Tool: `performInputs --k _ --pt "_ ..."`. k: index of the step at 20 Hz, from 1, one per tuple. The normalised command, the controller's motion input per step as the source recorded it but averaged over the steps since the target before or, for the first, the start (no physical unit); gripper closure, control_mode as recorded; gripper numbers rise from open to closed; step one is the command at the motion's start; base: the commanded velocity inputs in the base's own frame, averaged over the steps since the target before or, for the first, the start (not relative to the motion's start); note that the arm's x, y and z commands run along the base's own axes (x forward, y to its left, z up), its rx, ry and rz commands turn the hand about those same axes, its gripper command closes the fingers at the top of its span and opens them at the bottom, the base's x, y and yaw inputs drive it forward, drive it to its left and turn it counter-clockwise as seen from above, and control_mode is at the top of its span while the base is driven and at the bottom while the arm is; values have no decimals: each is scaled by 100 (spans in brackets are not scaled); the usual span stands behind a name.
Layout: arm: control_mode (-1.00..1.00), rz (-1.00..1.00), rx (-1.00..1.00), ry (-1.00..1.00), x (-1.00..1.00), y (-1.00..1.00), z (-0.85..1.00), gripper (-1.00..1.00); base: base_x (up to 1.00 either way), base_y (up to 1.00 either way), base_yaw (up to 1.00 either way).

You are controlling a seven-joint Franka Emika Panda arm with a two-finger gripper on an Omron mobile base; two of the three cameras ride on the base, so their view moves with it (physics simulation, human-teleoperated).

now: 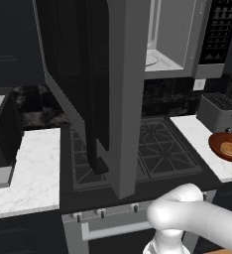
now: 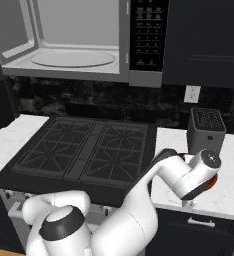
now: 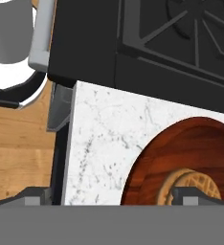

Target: Open the microwave, place the bowl with waffle inside the microwave, then close the microwave door and turn it on.

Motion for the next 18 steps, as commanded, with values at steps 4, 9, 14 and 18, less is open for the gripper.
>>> performInputs --k 4,9,14,18 --pt "-100 0 0 0 16 -5 -20 -100 0 0 0" --pt "-100 0 0 0 14 -1 -18 -100 0 0 0" --pt "-100 0 0 0 15 -3 -16 -100 0 0 0" --pt "-100 0 0 0 14 -4 -14 -100 0 0 0"
